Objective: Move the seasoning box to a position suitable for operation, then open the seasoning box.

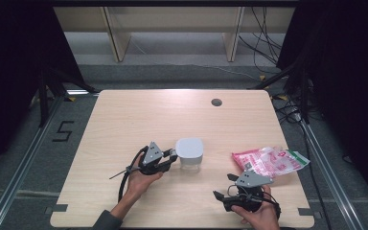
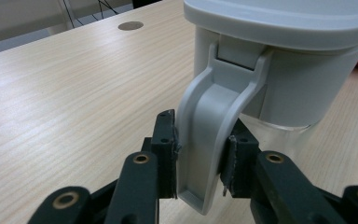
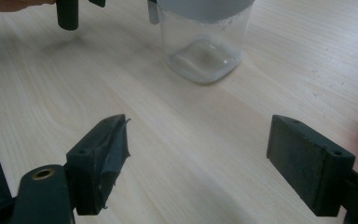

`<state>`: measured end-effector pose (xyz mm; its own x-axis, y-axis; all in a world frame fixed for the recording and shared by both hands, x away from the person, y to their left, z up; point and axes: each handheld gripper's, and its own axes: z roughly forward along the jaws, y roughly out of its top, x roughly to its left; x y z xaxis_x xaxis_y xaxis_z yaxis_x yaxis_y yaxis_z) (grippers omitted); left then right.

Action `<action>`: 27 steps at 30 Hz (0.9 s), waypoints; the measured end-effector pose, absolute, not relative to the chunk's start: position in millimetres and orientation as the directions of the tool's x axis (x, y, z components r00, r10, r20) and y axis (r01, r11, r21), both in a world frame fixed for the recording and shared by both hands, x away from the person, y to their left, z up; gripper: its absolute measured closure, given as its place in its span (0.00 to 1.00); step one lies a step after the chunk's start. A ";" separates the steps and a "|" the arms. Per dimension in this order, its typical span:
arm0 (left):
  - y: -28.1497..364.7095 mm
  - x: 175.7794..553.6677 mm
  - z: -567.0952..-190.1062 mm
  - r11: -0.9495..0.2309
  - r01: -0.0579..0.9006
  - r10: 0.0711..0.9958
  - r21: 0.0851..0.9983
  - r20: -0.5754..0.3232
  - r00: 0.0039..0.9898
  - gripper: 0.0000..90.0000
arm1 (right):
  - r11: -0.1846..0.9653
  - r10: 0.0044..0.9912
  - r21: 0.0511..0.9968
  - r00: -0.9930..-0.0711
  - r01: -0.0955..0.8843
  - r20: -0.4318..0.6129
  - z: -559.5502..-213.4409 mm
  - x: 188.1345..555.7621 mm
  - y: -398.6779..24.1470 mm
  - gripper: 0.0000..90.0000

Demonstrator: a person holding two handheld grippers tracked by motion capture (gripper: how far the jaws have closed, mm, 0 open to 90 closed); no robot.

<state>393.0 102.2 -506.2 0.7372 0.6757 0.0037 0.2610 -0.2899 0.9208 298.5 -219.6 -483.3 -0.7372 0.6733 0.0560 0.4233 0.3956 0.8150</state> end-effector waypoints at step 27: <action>125.6 369.4 -476.3 -0.292 0.294 0.632 0.910 -0.047 0.773 0.49 | 0.394 0.675 0.813 -0.736 0.429 0.061 -482.2 297.3 -218.0 0.23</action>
<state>369.4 125.6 -476.3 0.7732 0.6324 -0.0472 0.2941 -0.2916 0.9102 297.3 -218.0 -482.2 -0.7356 0.6746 0.0608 0.4286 0.3941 0.8130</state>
